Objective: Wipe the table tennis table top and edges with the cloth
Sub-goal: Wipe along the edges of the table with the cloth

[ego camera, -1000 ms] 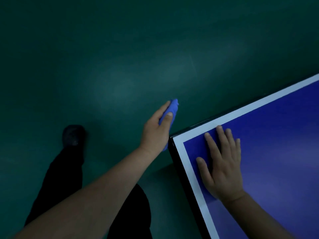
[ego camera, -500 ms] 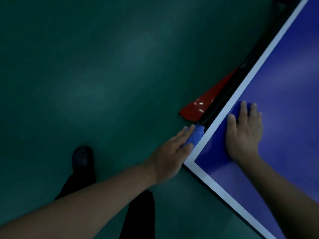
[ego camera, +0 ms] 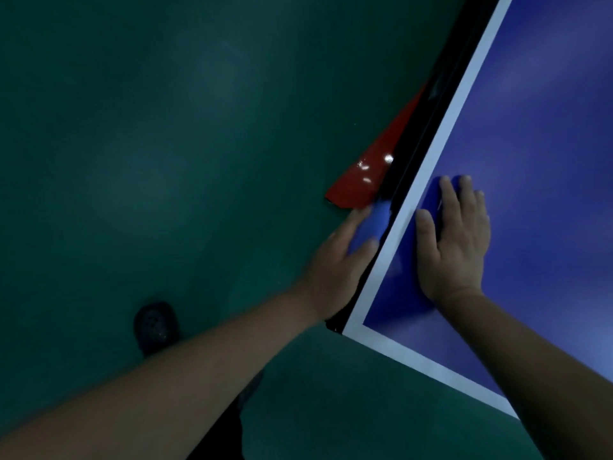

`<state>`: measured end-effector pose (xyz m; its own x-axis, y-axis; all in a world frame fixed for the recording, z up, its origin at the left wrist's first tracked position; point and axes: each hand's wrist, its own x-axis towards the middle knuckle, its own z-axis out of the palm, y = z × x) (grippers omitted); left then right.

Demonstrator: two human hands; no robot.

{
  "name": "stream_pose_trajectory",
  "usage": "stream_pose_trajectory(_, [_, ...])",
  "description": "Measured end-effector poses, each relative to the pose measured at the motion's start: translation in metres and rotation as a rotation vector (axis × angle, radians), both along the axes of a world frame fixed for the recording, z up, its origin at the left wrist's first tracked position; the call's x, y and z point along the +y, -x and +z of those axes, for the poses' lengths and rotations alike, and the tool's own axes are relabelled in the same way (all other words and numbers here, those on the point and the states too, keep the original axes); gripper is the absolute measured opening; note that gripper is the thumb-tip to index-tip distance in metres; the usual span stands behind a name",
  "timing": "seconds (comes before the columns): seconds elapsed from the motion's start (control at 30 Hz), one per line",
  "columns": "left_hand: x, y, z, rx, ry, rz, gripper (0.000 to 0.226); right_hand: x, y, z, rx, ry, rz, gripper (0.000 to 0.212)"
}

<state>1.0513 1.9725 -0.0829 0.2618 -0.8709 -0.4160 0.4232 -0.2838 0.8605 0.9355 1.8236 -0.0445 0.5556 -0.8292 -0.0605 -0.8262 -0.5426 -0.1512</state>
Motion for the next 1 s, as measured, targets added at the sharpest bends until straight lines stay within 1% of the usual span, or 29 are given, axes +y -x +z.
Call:
stream_pose_trajectory(0.07, [0.041,0.016,0.002,0.006,-0.030,-0.025,0.046,0.000,0.001,-0.001,-0.003,0.001,-0.001,0.067])
stream_pose_trajectory(0.13, [0.044,0.019,0.002,-0.023,-0.036,-0.038,0.048,0.000,0.001,-0.001,0.000,0.005,0.004,0.067])
stream_pose_trajectory(0.2, [0.011,0.011,0.001,-0.103,-0.040,-0.043,0.053,0.000,0.002,-0.001,0.006,0.009,0.004,0.067])
stream_pose_trajectory(0.27, [-0.041,-0.006,0.000,-0.162,-0.012,-0.035,0.062,0.000,0.001,-0.001,0.010,0.013,-0.001,0.067])
stream_pose_trajectory(0.33, [-0.083,-0.025,-0.002,-0.167,-0.027,-0.012,0.067,0.001,0.001,-0.001,0.009,0.019,0.003,0.067])
stream_pose_trajectory(0.4, [-0.090,-0.030,-0.004,-0.152,-0.020,0.007,0.065,0.000,0.000,-0.001,0.004,0.013,0.006,0.067])
stream_pose_trajectory(0.47, [-0.059,-0.018,-0.006,-0.130,0.032,-0.009,0.060,-0.001,0.000,-0.001,0.009,0.011,0.000,0.067])
stream_pose_trajectory(0.57, [0.020,0.010,-0.002,-0.026,0.018,-0.023,0.046,-0.001,0.001,-0.002,0.004,0.022,0.007,0.067])
stream_pose_trajectory(0.63, [0.039,0.019,0.002,0.061,0.038,0.054,0.043,-0.001,0.002,-0.003,0.005,0.029,0.011,0.067])
stream_pose_trajectory(0.67, [0.032,0.017,0.005,0.071,0.025,0.061,0.041,-0.002,0.003,-0.004,0.007,0.030,0.012,0.067])
stream_pose_trajectory(0.77, [-0.027,-0.004,0.006,-0.083,0.004,0.022,0.042,-0.002,0.002,-0.002,0.009,0.027,0.013,0.066])
stream_pose_trajectory(0.87, [-0.092,-0.027,-0.004,-0.156,0.003,0.020,0.055,-0.001,0.002,-0.001,0.008,0.028,0.017,0.066])
stream_pose_trajectory(0.9, [-0.098,-0.030,-0.003,-0.165,-0.010,0.024,0.060,-0.001,0.003,-0.001,0.009,0.030,0.017,0.066])
stream_pose_trajectory(0.93, [-0.095,-0.029,0.000,-0.158,-0.005,0.017,0.060,-0.001,0.003,-0.001,0.008,0.029,0.017,0.066])
stream_pose_trajectory(1.0, [-0.059,-0.016,0.005,-0.131,0.012,0.013,0.053,-0.001,0.004,-0.001,0.006,0.025,0.017,0.066])
